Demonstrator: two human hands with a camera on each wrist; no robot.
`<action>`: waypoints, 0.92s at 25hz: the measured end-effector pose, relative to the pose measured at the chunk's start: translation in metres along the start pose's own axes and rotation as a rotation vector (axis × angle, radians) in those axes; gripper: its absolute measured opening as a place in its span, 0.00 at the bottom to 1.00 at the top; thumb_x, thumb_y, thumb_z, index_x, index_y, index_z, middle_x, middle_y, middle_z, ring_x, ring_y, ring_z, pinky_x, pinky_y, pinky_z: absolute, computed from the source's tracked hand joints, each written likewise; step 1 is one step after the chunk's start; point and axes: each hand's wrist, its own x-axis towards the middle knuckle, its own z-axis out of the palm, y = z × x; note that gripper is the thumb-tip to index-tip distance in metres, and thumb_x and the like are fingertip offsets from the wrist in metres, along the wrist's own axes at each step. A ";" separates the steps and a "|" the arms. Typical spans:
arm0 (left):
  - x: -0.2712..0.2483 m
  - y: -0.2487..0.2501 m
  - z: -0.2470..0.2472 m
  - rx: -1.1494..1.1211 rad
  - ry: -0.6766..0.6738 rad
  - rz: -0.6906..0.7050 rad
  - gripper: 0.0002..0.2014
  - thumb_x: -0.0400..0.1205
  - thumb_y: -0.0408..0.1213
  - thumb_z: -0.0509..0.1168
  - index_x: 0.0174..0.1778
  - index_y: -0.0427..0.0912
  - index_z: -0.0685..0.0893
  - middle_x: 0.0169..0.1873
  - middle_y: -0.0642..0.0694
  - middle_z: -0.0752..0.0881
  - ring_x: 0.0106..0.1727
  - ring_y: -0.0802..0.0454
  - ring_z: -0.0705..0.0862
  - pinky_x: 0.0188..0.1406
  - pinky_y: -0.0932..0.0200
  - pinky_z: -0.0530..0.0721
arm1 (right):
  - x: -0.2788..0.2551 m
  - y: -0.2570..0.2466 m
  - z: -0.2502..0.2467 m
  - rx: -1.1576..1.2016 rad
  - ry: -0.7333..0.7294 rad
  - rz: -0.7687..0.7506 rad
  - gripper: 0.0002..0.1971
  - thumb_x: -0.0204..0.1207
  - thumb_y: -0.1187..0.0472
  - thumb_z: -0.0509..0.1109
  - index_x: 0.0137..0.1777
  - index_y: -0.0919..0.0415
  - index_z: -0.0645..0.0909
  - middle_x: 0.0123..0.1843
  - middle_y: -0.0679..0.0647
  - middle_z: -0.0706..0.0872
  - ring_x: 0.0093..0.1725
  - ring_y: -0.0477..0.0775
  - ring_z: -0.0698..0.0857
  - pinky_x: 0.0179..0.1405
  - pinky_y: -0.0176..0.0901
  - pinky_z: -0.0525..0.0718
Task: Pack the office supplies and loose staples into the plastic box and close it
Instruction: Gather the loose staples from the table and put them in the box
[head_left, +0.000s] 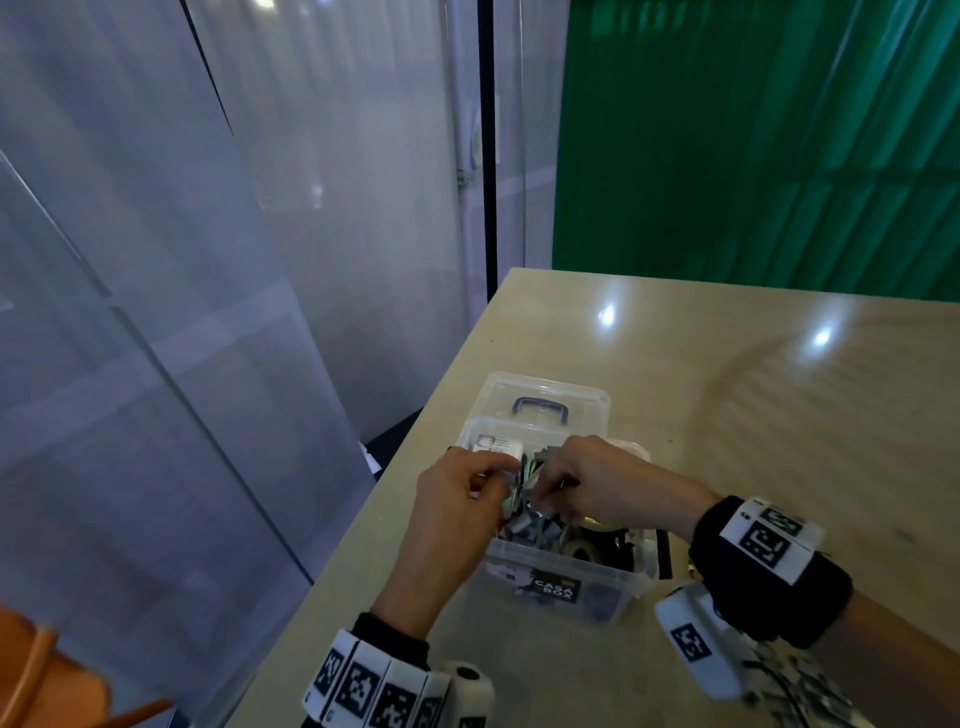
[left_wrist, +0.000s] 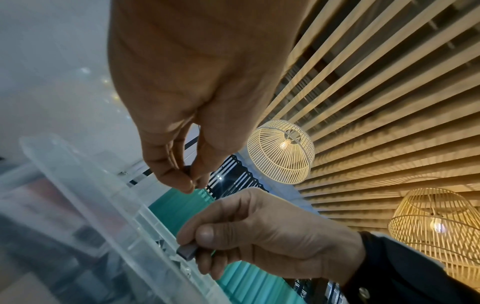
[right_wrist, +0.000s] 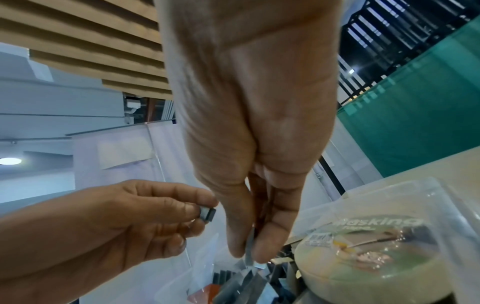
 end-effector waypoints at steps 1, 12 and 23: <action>0.000 0.002 0.000 0.005 -0.014 0.001 0.09 0.83 0.33 0.68 0.51 0.50 0.92 0.46 0.56 0.88 0.44 0.61 0.89 0.45 0.52 0.92 | 0.000 0.000 -0.001 0.000 0.005 0.000 0.14 0.74 0.73 0.68 0.42 0.56 0.92 0.29 0.45 0.88 0.28 0.41 0.85 0.29 0.28 0.79; 0.024 0.012 0.009 0.167 -0.128 0.052 0.08 0.83 0.34 0.69 0.54 0.45 0.92 0.44 0.51 0.92 0.36 0.62 0.89 0.38 0.62 0.91 | 0.026 0.019 -0.005 0.028 0.246 0.030 0.14 0.76 0.76 0.69 0.53 0.61 0.91 0.40 0.53 0.93 0.39 0.43 0.90 0.42 0.39 0.90; 0.037 0.031 0.031 0.096 -0.057 0.127 0.08 0.78 0.29 0.72 0.44 0.48 0.90 0.33 0.58 0.89 0.38 0.67 0.88 0.36 0.75 0.82 | 0.011 0.027 -0.011 0.326 0.363 0.006 0.10 0.73 0.74 0.74 0.51 0.64 0.91 0.39 0.59 0.93 0.39 0.56 0.93 0.44 0.53 0.93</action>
